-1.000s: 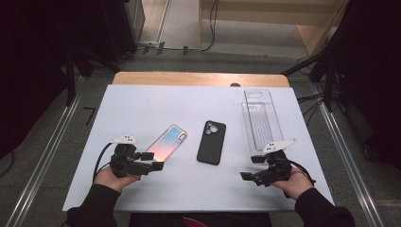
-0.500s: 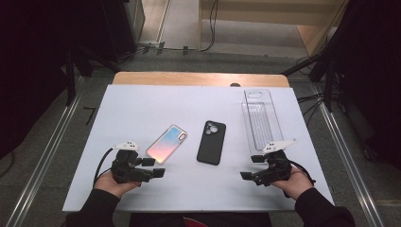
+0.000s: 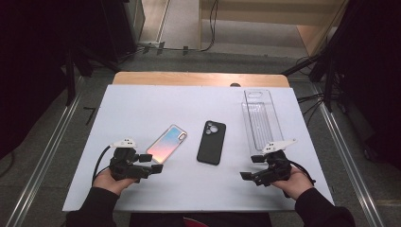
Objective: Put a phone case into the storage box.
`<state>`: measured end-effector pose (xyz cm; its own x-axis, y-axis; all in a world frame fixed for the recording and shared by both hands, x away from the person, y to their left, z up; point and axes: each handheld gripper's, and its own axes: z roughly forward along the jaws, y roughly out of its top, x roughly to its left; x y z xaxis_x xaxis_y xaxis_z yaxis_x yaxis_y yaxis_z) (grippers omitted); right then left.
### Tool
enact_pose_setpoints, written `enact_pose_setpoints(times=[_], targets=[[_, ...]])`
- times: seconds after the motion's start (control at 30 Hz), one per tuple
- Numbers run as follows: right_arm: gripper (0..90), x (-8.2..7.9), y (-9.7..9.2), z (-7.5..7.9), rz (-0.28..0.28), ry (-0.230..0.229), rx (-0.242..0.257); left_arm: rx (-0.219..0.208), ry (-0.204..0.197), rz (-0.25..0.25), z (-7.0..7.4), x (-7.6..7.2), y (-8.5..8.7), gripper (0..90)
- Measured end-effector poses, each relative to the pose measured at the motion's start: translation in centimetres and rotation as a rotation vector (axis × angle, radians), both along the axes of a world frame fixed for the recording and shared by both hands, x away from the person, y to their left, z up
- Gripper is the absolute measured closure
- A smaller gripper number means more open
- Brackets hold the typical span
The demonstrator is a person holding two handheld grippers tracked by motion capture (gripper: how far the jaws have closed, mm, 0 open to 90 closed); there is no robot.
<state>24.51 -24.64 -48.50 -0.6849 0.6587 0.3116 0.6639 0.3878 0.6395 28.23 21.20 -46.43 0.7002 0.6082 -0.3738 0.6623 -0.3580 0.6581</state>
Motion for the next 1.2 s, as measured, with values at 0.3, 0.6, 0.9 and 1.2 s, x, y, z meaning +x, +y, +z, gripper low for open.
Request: enact_pose_setpoints(times=[0.3,0.6,0.9,1.2], targets=[[12.1,0.0,0.0,-0.1,0.002,0.002,-0.004,0.003,-0.036,0.032,0.3,2.5,-0.3,17.3],[12.2,0.0,0.0,-0.1,0.0,0.006,-0.008,-0.071,-0.052,0.011,1.8,4.6,-1.7,0.0],[12.2,0.0,-0.1,-0.1,-0.004,0.006,-0.007,-0.029,-0.034,0.04,1.3,7.1,-2.4,0.0],[12.1,0.0,0.0,-0.1,-0.004,0.008,-0.008,0.046,-0.031,0.044,0.9,8.7,-3.4,0.0]])
